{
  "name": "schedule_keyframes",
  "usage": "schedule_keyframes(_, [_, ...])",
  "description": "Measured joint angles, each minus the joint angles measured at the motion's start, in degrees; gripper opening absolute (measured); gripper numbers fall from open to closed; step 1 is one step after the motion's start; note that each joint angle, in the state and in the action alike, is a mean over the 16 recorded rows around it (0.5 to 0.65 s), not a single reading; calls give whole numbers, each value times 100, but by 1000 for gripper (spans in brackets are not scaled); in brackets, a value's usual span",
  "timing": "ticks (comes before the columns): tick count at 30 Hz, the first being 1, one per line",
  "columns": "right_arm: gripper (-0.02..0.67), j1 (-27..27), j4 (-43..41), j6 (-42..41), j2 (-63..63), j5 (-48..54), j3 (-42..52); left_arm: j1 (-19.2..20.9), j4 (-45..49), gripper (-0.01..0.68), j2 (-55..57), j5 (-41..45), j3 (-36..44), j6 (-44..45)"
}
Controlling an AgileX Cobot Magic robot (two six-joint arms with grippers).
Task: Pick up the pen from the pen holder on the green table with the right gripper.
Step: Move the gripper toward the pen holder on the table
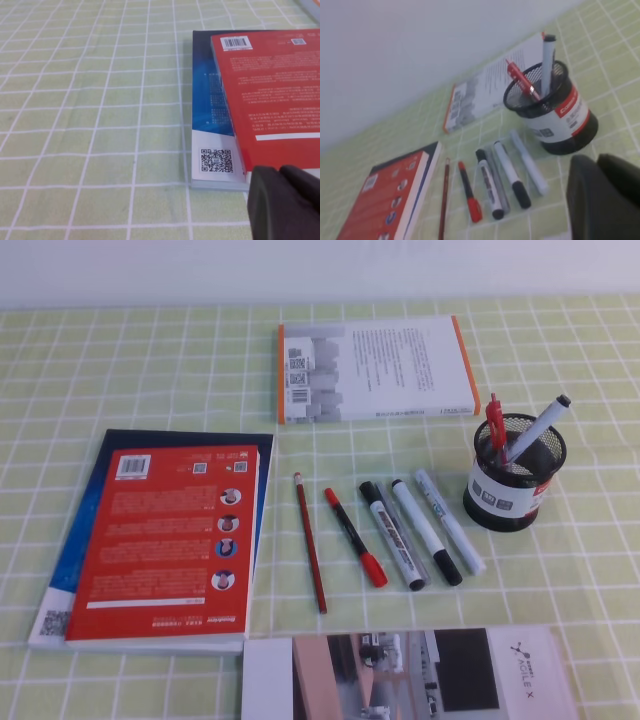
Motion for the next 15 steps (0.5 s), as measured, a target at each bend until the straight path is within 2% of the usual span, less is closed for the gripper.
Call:
schedule_keyframes(7, [-13,0,-221,-323,1201,935,-811,0,0,-5,0,0,0,0])
schedule_keyframes(15, [-13,0,-509,-683,2812,1568,-1513,0,0,-5,0,0,0,0])
